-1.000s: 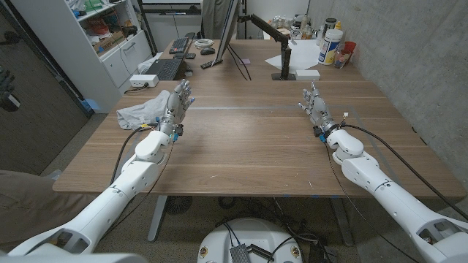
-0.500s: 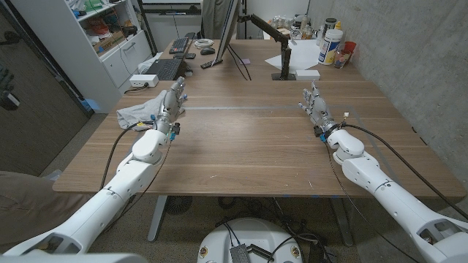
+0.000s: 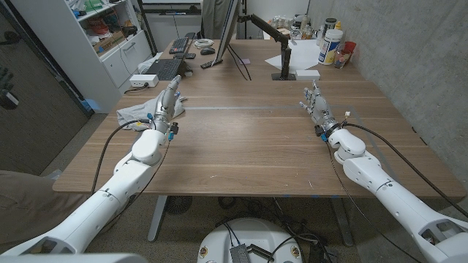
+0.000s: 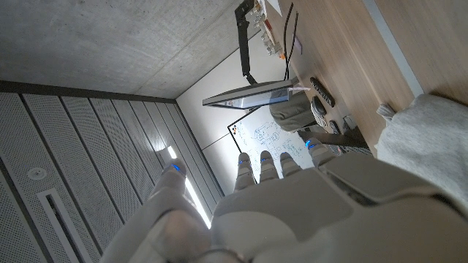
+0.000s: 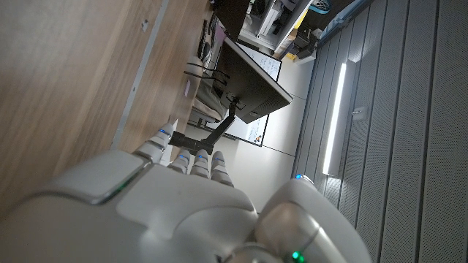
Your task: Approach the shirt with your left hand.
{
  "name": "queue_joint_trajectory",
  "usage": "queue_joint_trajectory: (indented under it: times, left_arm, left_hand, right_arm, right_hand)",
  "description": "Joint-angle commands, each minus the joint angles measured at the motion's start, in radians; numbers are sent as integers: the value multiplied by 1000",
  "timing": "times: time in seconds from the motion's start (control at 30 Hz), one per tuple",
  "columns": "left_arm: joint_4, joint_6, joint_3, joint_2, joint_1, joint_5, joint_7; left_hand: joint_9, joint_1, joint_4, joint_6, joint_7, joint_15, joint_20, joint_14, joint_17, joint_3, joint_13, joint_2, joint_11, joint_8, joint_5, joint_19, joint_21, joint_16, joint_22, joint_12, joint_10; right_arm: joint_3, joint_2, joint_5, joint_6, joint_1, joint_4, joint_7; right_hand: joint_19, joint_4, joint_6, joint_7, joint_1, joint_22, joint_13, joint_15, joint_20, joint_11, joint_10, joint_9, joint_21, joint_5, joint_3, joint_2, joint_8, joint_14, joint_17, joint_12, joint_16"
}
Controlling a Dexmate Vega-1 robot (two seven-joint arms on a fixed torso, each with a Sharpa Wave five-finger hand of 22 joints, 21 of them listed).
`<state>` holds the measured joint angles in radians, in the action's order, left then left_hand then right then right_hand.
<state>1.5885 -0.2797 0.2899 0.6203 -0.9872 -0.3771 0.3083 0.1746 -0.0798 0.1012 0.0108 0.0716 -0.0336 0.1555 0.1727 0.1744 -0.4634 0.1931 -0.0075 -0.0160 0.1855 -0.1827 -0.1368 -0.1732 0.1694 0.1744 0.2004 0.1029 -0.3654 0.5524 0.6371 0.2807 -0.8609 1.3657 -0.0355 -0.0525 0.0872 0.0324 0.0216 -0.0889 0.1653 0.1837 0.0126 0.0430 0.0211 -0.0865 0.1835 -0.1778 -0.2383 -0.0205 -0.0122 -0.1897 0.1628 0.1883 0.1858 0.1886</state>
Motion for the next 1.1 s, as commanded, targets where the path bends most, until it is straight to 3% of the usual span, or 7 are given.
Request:
queue_joint_trajectory:
  times: [0.03, 0.27, 0.47, 0.8, 0.9, 0.93, 1.1]
  left_arm:
    - [29, 16, -5, 4, -19, 141, 121]
    - [39, 36, -2, 9, -19, 232, 180]
    - [53, 52, -5, 7, -28, 298, 236]
    - [91, 135, -7, 57, -43, 420, 281]
    - [113, 181, -14, 72, -52, 447, 293]
    - [139, 247, -9, 93, -57, 520, 325]
    - [152, 270, -13, 102, -64, 539, 339]
  left_hand:
    - [5, -10, 5, 5, -3, 2, -1, 47, 5, -2, 3, 1, 4, 3, 3, -8, -3, 5, 2, 1, 9]
    - [5, -14, 8, 6, -4, 12, -11, 30, 5, -3, 3, 3, 6, 3, 3, 3, -11, 14, 2, 3, 9]
    - [5, -19, 14, 22, -9, 23, -39, 22, 4, -4, 2, 4, 4, 8, 4, 15, -17, 17, 1, 10, -5]
    - [5, -23, 17, 24, -8, 23, -30, 19, 4, -5, 2, 4, 5, 7, 5, 14, -17, 17, 1, 12, -9]
    - [5, -24, 18, 24, -8, 23, -28, 18, 3, -5, 2, 5, 5, 7, 5, 15, -17, 17, 1, 12, -9]
    - [5, -25, 18, 25, -8, 20, -26, 13, 3, -5, 2, 5, 3, 7, 5, 17, -18, 19, 1, 13, -11]
    - [5, -27, 20, 31, -11, 19, -25, 9, 3, -5, 2, 4, -1, 8, 6, 23, -20, 20, 0, 16, -19]
  right_arm:
    - [0, 5, -6, -4, 1, 9, 5]
    - [-1, 9, -11, -4, 1, 13, 6]
    - [-1, 14, -10, -8, 2, 18, 0]
    - [0, 24, -15, -10, -10, 39, 4]
    - [2, 27, -14, -10, -16, 44, 6]
    - [3, 27, -14, -4, -18, 43, 4]
    - [5, 27, -11, -3, -20, 43, 3]
  right_hand:
    - [13, 3, 10, 0, -1, 3, 4, -2, 2, 4, -13, 4, 0, -2, -3, -5, 0, 20, 5, 4, 0]
    - [17, 5, 13, -8, 1, 3, 4, 6, 4, 0, -14, 4, -1, -1, -5, -6, 0, 25, 6, 5, 0]
    - [27, 5, 16, -10, 3, 3, 4, 7, 18, -2, -18, 4, 1, -1, -6, -7, 1, 30, 6, 4, 0]
    - [31, 6, 19, -13, 4, 3, 4, 10, 22, -8, -22, 4, 0, -1, -8, -8, 1, 35, 6, 4, 0]
    - [32, 6, 16, -17, 4, 3, 4, 16, 22, -12, -19, 3, -1, -1, -8, -9, -1, 35, 6, 5, 1]
    - [32, 6, 15, -17, 4, 3, 4, 18, 21, -12, -18, 3, -1, -1, -8, -9, -1, 35, 6, 6, 1]
    - [31, 6, 13, -18, 4, 3, 4, 19, 22, -14, -15, 3, -2, -1, -9, -9, -2, 33, 6, 7, 2]
